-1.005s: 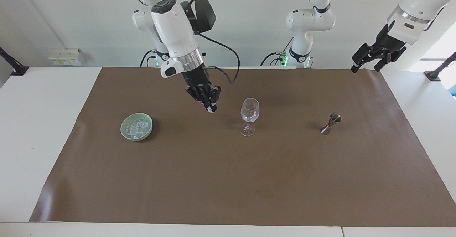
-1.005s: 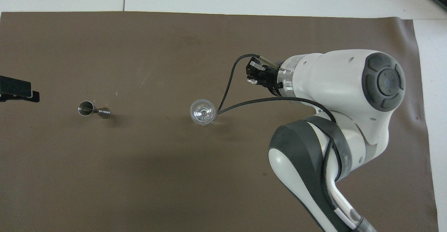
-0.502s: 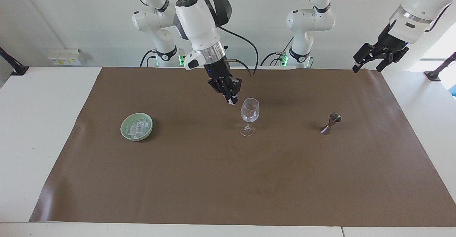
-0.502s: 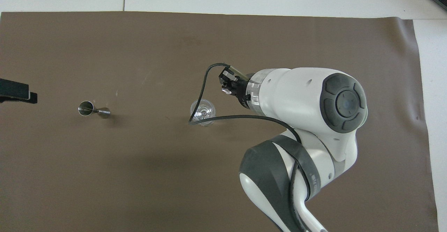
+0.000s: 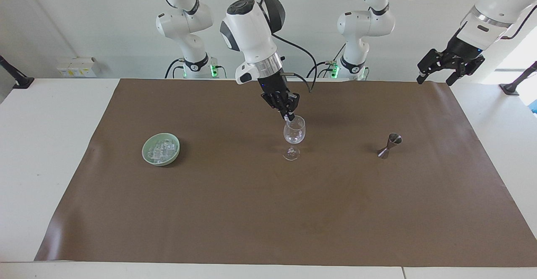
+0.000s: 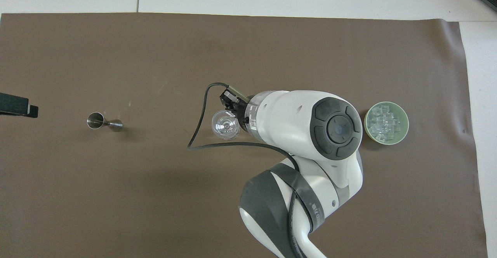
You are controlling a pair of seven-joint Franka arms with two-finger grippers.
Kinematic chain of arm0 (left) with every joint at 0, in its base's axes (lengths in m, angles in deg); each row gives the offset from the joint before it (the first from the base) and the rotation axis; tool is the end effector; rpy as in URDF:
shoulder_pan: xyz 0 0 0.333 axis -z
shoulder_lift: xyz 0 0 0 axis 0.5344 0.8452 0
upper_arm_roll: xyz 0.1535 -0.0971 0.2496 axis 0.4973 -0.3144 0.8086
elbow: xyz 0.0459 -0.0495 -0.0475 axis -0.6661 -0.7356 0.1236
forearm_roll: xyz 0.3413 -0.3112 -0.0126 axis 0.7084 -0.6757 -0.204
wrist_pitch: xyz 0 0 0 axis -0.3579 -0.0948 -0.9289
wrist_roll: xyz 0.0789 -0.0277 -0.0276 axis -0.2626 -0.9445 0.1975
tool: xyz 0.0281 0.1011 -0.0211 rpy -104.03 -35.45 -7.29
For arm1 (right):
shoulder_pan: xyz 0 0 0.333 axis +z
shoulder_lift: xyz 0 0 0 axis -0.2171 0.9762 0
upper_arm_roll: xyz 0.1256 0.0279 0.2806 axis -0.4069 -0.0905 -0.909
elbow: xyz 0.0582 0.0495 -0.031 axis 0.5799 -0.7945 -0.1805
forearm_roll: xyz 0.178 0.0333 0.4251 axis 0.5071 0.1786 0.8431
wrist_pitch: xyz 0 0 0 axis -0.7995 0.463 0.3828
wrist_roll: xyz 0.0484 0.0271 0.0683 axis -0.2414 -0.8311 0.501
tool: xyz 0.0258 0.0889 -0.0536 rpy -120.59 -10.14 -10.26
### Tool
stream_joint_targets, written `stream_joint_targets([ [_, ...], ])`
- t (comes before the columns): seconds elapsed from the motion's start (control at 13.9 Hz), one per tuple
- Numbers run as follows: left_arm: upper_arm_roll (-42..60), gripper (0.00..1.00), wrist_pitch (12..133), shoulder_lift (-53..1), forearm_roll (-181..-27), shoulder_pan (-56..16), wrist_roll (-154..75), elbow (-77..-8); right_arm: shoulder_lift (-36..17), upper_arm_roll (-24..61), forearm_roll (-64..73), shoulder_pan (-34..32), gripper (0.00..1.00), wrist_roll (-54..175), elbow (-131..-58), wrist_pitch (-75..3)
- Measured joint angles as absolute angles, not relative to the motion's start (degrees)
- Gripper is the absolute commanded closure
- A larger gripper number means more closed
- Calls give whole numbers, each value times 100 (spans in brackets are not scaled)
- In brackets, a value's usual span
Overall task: Pour wine and add ice with both arms
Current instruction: 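Tilt the green cup with the right gripper over the glass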
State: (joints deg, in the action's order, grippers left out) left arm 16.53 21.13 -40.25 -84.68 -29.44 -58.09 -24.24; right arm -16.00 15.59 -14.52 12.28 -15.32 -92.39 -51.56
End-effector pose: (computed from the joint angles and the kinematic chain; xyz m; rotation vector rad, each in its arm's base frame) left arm 0.5971 0.0064 0.6513 3.0344 -0.0529 0.0154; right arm 0.5808 0.4026 0.4898 -2.5461 0.8976 -0.1421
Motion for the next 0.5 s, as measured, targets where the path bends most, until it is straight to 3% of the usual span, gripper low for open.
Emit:
stream_joint_targets([
  [0.5,1653,0,2113,-4039,-8468,-2966,-5839,-2451,-1467,1560,-1452,1364,100,-1702,-9283,-5414],
])
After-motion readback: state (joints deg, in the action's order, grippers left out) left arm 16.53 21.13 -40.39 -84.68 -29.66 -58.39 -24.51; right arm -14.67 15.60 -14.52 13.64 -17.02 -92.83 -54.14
